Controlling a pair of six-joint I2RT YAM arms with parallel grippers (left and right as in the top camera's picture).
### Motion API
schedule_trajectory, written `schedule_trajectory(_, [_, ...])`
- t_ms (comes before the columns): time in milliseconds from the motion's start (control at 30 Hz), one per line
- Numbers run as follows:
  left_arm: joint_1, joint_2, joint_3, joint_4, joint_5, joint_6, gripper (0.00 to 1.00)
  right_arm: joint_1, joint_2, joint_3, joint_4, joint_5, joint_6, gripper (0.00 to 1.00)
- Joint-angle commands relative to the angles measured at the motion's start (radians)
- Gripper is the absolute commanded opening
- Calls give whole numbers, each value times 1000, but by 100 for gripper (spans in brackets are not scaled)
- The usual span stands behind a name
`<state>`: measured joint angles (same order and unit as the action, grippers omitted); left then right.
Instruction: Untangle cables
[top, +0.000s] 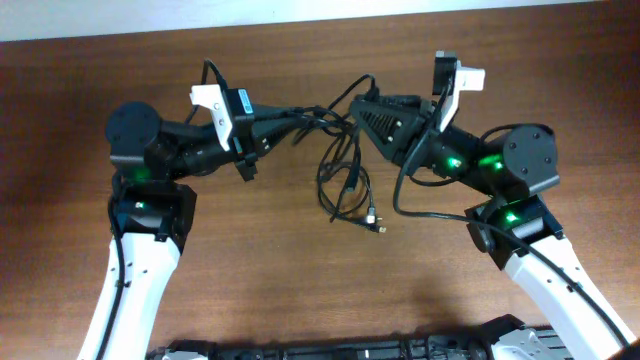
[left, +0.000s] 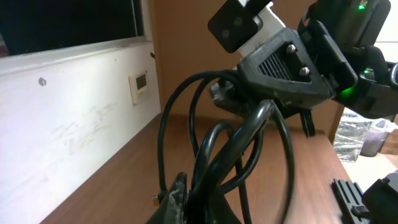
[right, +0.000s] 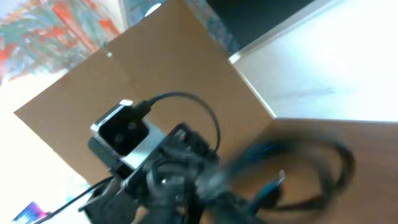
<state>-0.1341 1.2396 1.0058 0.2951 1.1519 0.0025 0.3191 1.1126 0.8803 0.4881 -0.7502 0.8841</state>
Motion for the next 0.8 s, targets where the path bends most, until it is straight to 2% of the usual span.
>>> schedule_trajectory(0, [4,-15,4,-8,-109,-13,0,-5,-5,13,11,-121,-11,4])
schedule_trajectory(167, [6,-15,4,-129,-507,-14,0,-5,-5,13,10,-410,-11,4])
schedule_trajectory(333, [6,-15,4,-130,-515,-14,0,-11,10,13,-2,-443,-15,4])
schedule_trajectory(367, [6,-15,4,-130,-512,-14,3,-37,31,13,-57,-438,-14,6])
schedule_trajectory(433, [6,-15,4,-137,-512,-13,16,-105,64,13,-252,-376,-20,27])
schedule_trajectory(467, [6,-15,4,-145,-513,-13,24,-145,80,13,-356,-320,-74,38])
schedule_trajectory(500, [6,-15,4,-158,-513,-13,42,-169,80,13,-459,-229,-128,43])
schedule_trajectory(533, [6,-15,4,-179,-532,-13,63,-177,80,13,-512,-173,-152,46])
schedule_trajectory(567, [6,-15,4,-200,-555,-12,100,-176,80,13,-540,-133,-156,49])
schedule_trajectory(633, [6,-15,4,-277,-645,-9,99,-176,80,13,-548,-125,-200,55])
schedule_trajectory(767, [6,-15,4,-510,-894,-9,99,-174,80,13,-726,74,-291,63])
